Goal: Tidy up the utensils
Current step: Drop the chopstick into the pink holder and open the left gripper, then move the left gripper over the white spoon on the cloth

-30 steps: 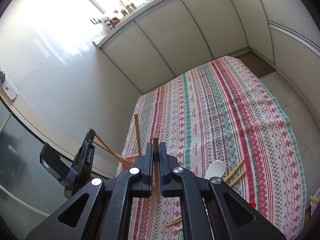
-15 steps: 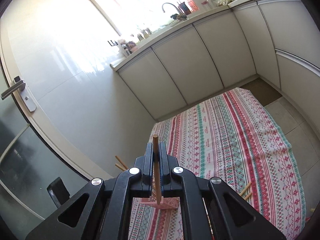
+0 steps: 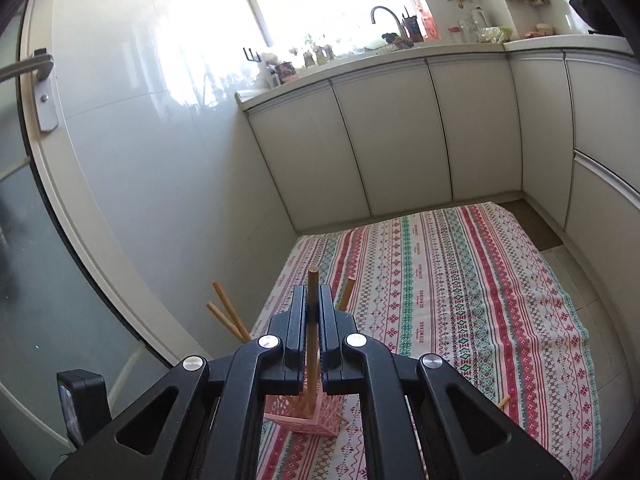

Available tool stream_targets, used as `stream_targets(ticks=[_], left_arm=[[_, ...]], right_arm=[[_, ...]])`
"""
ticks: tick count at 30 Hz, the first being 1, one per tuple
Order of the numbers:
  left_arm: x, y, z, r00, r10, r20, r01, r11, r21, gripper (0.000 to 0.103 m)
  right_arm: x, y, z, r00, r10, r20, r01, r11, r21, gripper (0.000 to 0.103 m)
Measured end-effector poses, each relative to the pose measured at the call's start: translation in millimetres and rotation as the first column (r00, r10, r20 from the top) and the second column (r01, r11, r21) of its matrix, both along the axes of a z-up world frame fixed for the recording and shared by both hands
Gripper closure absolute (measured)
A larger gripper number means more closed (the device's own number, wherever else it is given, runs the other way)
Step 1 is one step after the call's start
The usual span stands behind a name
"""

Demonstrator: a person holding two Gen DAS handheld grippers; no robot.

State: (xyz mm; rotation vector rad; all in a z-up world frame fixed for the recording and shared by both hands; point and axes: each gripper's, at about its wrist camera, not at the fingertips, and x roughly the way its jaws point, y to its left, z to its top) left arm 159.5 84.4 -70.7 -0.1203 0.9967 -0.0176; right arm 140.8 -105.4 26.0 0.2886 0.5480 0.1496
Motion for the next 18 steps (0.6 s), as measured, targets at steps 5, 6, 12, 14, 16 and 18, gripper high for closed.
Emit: stream_targets(ticks=[5, 6, 12, 14, 16, 18], left_arm=[[0.6, -3.4, -3.1, 1.0, -0.023, -0.021, 0.023, 1.0, 0.006, 0.019], [1.0, -3.8, -3.6, 0.999, -0.028, -0.026, 0.027, 1.0, -0.003, 0.019], [-0.7, -10.0, -3.3, 0.998, -0.046, -0.039, 0.046, 0.999, -0.014, 0.019], [-1.9, -13.1, -2.1, 0.998, -0.055, -0.038, 0.055, 0.998, -0.014, 0.019], [-3.8, -17.7, -0.2, 0.997, -0.069, -0.034, 0.069, 0.998, -0.009, 0.019], [-6.1, -22.6, 0.8, 0.996, -0.087, -0.034, 0.087, 0.996, -0.003, 0.019]], right_arm=[[10.9, 8.7, -18.1, 0.999, 0.01, -0.039, -0.011, 1.0, -0.028, 0.098], [12.8, 9.5, -20.7, 0.999, 0.013, -0.047, -0.014, 1.0, -0.028, 0.098], [17.8, 8.0, -26.4, 0.994, 0.044, -0.102, -0.042, 0.999, 0.023, 0.093], [13.3, 2.4, -20.1, 0.993, 0.056, -0.107, -0.051, 0.997, 0.052, 0.08], [4.5, -6.9, -13.4, 0.993, 0.052, -0.104, -0.045, 0.996, 0.072, 0.061], [-4.3, -17.8, -7.3, 0.992, 0.049, -0.112, -0.039, 0.995, 0.088, 0.059]])
